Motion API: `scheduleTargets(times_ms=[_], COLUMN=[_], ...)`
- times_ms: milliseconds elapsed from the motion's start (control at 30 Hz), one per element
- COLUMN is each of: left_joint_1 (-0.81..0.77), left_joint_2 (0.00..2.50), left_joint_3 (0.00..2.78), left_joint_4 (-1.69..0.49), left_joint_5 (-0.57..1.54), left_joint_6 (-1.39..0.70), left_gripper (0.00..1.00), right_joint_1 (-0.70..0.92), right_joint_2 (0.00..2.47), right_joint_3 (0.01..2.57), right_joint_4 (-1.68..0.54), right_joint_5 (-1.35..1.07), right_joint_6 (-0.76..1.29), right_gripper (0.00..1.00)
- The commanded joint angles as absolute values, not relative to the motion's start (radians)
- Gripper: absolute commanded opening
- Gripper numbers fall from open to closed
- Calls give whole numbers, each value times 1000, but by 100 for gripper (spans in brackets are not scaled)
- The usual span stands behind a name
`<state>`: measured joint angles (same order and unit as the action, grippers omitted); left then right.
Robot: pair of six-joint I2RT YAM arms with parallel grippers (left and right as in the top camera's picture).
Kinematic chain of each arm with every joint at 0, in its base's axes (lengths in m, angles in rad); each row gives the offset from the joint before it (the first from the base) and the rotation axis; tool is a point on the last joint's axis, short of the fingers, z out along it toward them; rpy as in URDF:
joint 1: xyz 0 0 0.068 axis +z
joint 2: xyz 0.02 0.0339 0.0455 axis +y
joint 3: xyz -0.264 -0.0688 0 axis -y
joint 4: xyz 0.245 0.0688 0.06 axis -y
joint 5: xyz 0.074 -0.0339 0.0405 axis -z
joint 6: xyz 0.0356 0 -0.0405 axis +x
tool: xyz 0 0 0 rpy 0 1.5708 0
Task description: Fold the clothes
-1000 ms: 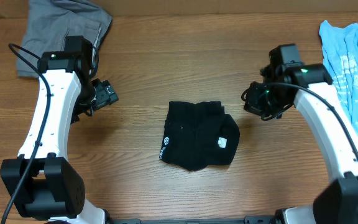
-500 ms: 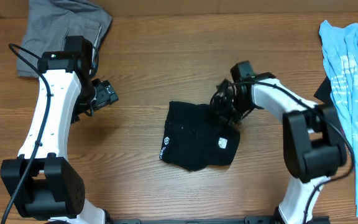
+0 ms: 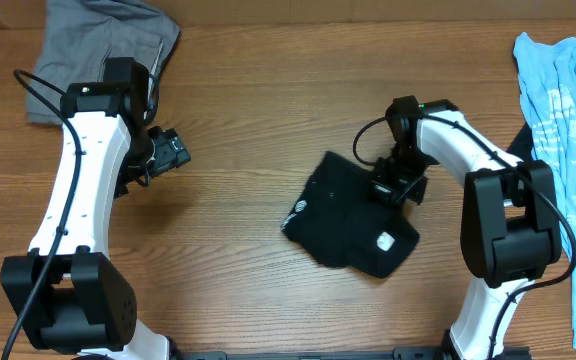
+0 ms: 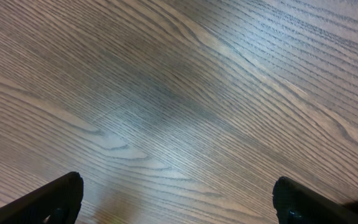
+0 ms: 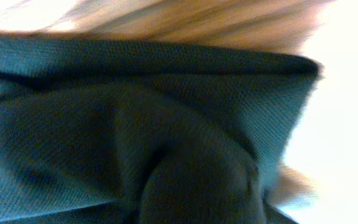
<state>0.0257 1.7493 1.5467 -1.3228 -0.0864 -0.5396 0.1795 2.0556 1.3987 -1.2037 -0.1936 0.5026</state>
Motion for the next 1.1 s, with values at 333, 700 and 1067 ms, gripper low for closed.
scheduleTargets(times_ms=[333,700,1067], left_joint_1=[18,18,18], left_joint_2=[1739,1739,1739], left_joint_3=[1539,1475,1428], left_joint_4=[-1319,-1278,-1222], left_joint_5=[-74,-51,46], left_joint_6=[-520,-519,-496], left_gripper=[100,100,100], right_joint_1=[187,323,179], right_joint_2=[1744,1811,1846], right_joint_3=[1574,1078,967], right_joint_4=[-1402,-880,-1020], right_joint_5=[-474,-694,-542], right_joint_6=[192,229,267], right_gripper=[27,24,7])
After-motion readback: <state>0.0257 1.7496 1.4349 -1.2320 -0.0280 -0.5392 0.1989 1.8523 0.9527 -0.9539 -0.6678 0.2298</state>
